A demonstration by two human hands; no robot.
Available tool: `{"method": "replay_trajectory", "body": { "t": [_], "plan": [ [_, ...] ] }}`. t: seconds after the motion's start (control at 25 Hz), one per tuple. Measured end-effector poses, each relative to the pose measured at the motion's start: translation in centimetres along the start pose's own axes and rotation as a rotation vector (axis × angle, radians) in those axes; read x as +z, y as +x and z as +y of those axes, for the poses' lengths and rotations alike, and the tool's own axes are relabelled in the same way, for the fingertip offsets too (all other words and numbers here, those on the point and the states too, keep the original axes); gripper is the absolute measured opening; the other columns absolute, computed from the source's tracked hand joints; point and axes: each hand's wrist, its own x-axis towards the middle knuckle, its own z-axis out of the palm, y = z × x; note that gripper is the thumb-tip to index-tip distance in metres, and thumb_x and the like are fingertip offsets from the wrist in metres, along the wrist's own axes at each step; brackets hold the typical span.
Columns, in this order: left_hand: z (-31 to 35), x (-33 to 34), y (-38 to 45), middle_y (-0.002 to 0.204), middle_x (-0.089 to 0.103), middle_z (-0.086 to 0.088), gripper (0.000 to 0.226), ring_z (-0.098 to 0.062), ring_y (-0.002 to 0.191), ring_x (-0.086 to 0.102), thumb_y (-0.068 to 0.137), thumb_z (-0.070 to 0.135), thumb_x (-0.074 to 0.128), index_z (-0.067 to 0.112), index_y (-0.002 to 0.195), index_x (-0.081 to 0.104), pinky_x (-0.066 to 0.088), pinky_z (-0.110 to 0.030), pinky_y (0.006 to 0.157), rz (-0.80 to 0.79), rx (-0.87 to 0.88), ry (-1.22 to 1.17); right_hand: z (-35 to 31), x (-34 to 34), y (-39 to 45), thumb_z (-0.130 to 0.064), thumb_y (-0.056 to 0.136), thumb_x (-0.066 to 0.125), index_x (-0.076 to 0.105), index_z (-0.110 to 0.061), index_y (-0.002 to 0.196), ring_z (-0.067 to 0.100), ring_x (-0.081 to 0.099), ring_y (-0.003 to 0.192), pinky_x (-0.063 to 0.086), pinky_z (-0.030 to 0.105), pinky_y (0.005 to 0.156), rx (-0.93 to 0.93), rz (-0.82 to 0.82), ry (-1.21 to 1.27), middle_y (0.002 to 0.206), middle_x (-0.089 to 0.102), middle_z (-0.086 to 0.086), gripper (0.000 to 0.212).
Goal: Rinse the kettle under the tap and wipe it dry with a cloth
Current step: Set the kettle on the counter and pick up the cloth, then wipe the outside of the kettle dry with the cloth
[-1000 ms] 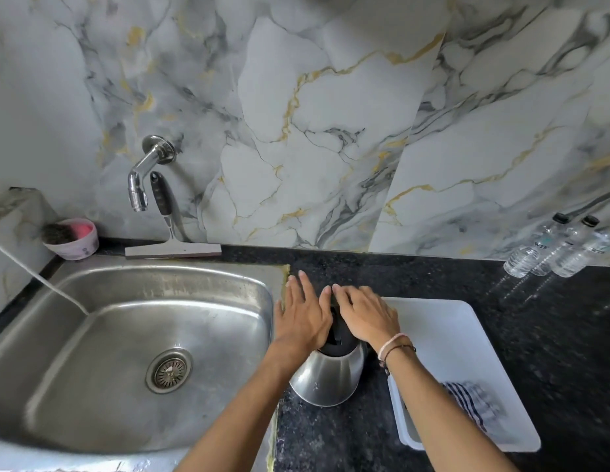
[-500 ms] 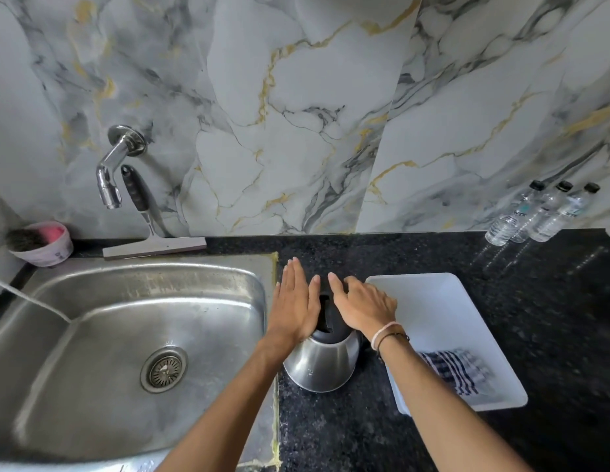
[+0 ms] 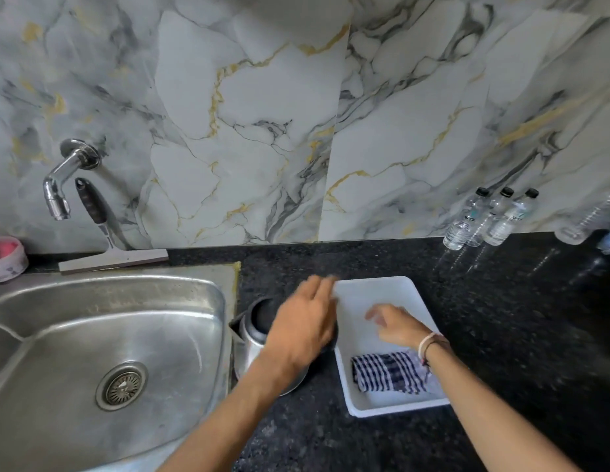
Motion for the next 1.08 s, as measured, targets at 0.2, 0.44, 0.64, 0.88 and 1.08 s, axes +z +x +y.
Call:
{"method": "replay_trajectory", "body": {
  "t": [0.2, 0.44, 0.64, 0.88, 1.08],
  "plan": [
    [7.3, 11.5, 2.7, 0.135, 0.054, -0.021, 0.032, -0.045, 0.116, 0.063, 0.098, 0.005, 0.048, 0.003, 0.127, 0.061, 0.051, -0.051, 0.1, -0.56, -0.241, 0.099, 7.8, -0.5, -0.5, -0.014, 0.074, 0.075, 0.061, -0.028, 0.135, 0.028, 0.062, 0.126, 0.055, 0.036, 0.103, -0.019, -0.229, -0.357, 0.136, 0.06, 0.006, 0.064],
    [9.3, 18.9, 1.8, 0.127, 0.055, -0.016, 0.025, -0.044, 0.104, 0.067, 0.095, 0.012, 0.049, 0.009, 0.117, 0.061, 0.052, -0.047, 0.08, -0.64, -0.314, 0.362, 11.1, -0.1, 0.9, -0.008, 0.078, 0.077, 0.069, -0.012, 0.121, 0.03, 0.068, 0.114, 0.059, 0.039, 0.095, -0.197, -0.187, -0.244, 0.122, 0.068, 0.013, 0.044],
    [9.9, 11.6, -1.6, 0.12, 0.055, -0.003, 0.032, -0.039, 0.093, 0.069, 0.084, 0.024, 0.05, 0.023, 0.113, 0.063, 0.046, -0.039, 0.064, -0.392, -0.318, 0.331, 8.4, -7.9, 3.3, 0.002, 0.088, 0.073, 0.075, -0.014, 0.1, 0.015, 0.07, 0.07, 0.061, 0.026, 0.068, -0.285, -0.165, 0.217, 0.096, 0.077, 0.015, 0.02],
    [6.0, 0.5, -12.8, 0.132, 0.046, -0.009, 0.031, -0.025, 0.114, 0.055, 0.083, 0.008, 0.057, 0.018, 0.109, 0.07, 0.044, -0.025, 0.105, 0.518, -0.489, 0.145, -5.2, -8.0, 3.6, -0.004, 0.096, 0.071, 0.076, -0.01, 0.104, 0.028, 0.075, 0.088, 0.067, 0.031, 0.078, -0.587, 0.036, 0.504, 0.092, 0.078, 0.01, 0.011],
    [1.2, 2.3, -13.4, 0.151, 0.026, -0.037, 0.034, -0.05, 0.145, 0.034, 0.086, -0.02, 0.052, -0.001, 0.105, 0.072, 0.019, -0.049, 0.128, 0.743, -0.779, 0.04, -17.9, 1.5, -0.3, -0.032, 0.112, 0.043, 0.061, -0.006, 0.138, 0.035, 0.055, 0.136, 0.042, 0.046, 0.114, -0.816, -0.009, 0.145, 0.139, 0.063, 0.021, 0.041]
  ]
}}
